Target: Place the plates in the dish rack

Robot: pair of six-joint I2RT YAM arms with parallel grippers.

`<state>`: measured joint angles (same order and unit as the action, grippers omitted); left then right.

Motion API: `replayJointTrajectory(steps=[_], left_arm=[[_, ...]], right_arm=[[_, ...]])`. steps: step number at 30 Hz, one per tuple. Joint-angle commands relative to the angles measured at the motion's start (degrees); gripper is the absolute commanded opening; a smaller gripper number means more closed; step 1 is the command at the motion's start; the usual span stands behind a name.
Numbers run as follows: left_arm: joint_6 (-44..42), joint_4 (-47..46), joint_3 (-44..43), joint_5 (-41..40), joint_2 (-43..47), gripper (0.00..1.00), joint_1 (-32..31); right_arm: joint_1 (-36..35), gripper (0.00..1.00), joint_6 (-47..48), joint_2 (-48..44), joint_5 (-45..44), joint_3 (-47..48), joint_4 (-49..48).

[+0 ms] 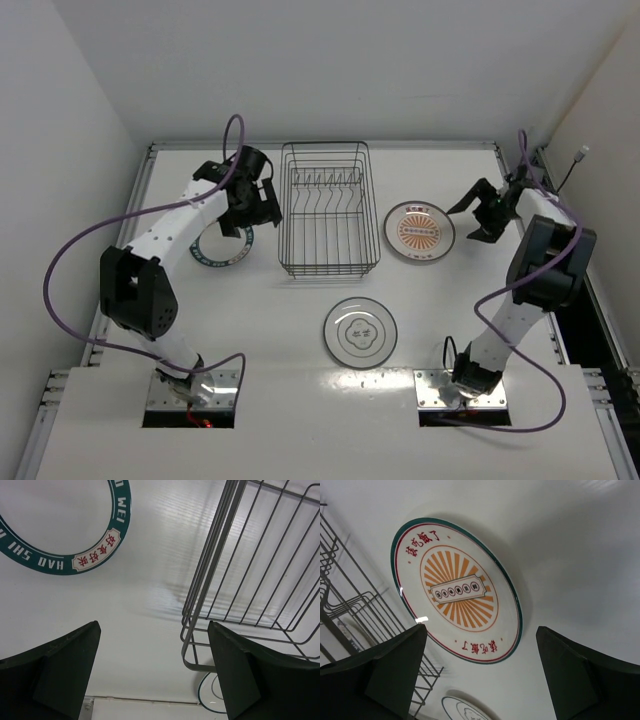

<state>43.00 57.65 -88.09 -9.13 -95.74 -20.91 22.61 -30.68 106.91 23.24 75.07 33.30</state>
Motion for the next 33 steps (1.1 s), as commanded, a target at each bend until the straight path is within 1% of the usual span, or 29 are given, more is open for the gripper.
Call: replayJointTrajectory(steps=[1,2,3,5,7,8,11,12,15,16,18,19,21,22,25,27,28,29,30,31,32,33], left_arm=[[-0.55,-1.57,1.87,1.92,3.89,0.87,0.60],[-0.55,-1.57,1.87,1.92,3.90,0.87,0.60],[-0.55,-2.10,2.57,1.92,3.90,0.87,0.60],[-1.08,-2.10,2.58,1.92,3.90,0.87,0.60],[-1.69,-2.10,2.58,2.45,3.90,0.87,0.60],[-1.69,-2.10,2.58,2.45,3.90,0.87,0.60],[-1.69,-1.57,1.53,2.45,3.28,0.87,1.13],[-2.22,-1.57,1.52,2.45,3.28,0.87,1.83],[-2.22,-1.57,1.52,2.97,2.76,0.87,2.36],[-2.22,-1.57,1.00,2.97,2.76,0.87,2.36],[-2.22,-1.57,0.99,3.50,2.23,0.87,2.36],[-2.22,-1.57,0.99,3.50,2.23,0.87,2.36],[-2.22,-1.57,0.99,4.02,1.71,0.87,2.36],[-2.22,-1.05,0.99,4.03,1.70,0.87,2.36],[-2.22,-1.05,0.99,4.03,1.70,0.87,2.36],[-1.70,-1.05,0.99,4.03,1.70,0.87,2.36],[-1.69,-1.05,0.99,3.51,1.70,0.87,2.36],[-1.00,-0.52,0.99,2.54,2.22,0.87,2.36],[-0.99,-0.52,0.99,2.01,2.23,0.87,2.36],[-0.38,-0.52,0.99,1.40,3.01,0.87,2.36],[0.23,0.00,0.99,0.87,3.02,0.87,2.36],[0.24,0.01,1.60,-0.18,3.63,0.87,2.36]], right_arm=[[1.38,0.87,-0.26,4.78,8.81,-0.10,-5.34],[1.99,0.84,0.35,8.45,10.40,-0.10,-5.35],[2.00,0.79,0.88,10.05,11.81,-0.10,-5.96],[2.00,0.75,1.49,12.43,14.54,-0.10,-7.02],[2.00,0.69,2.19,13.93,15.95,-0.71,-8.76],[2.00,0.69,2.20,14.55,15.95,-0.71,-8.78],[0.69,0.63,3.42,16.65,15.95,0.87,-7.20],[0.16,0.57,3.43,17.27,16.82,1.39,-7.20],[-0.37,0.49,3.43,19.12,18.68,1.40,-7.20],[-0.37,0.42,3.43,19.12,18.68,1.40,-7.20],[-0.37,0.36,4.48,19.65,18.68,1.40,-7.20],[-0.37,0.23,4.48,20.35,18.68,1.40,-6.59],[-0.37,0.14,5.71,20.35,18.15,0.87,-5.88],[-0.37,0.01,6.50,20.35,18.15,0.87,-5.36],[-0.90,0.00,7.82,17.47,17.54,0.25,-4.82],[-1.52,0.00,7.82,10.71,17.01,-1.58,-6.31],[-2.13,0.00,5.48,7.64,15.01,-2.37,-7.62],[-3.00,0.00,3.80,0.47,13.07,-3.86,-10.33],[-3.53,0.00,1.95,-2.90,10.88,-3.88,-10.88],[-4.84,0.00,-0.76,-5.46,8.59,-3.18,-10.36],[-5.81,0.00,-1.66,-7.14,3.96,-1.69,-8.88],[-6.95,0.00,-2.19,-8.90,1.91,1.98,-6.52]])
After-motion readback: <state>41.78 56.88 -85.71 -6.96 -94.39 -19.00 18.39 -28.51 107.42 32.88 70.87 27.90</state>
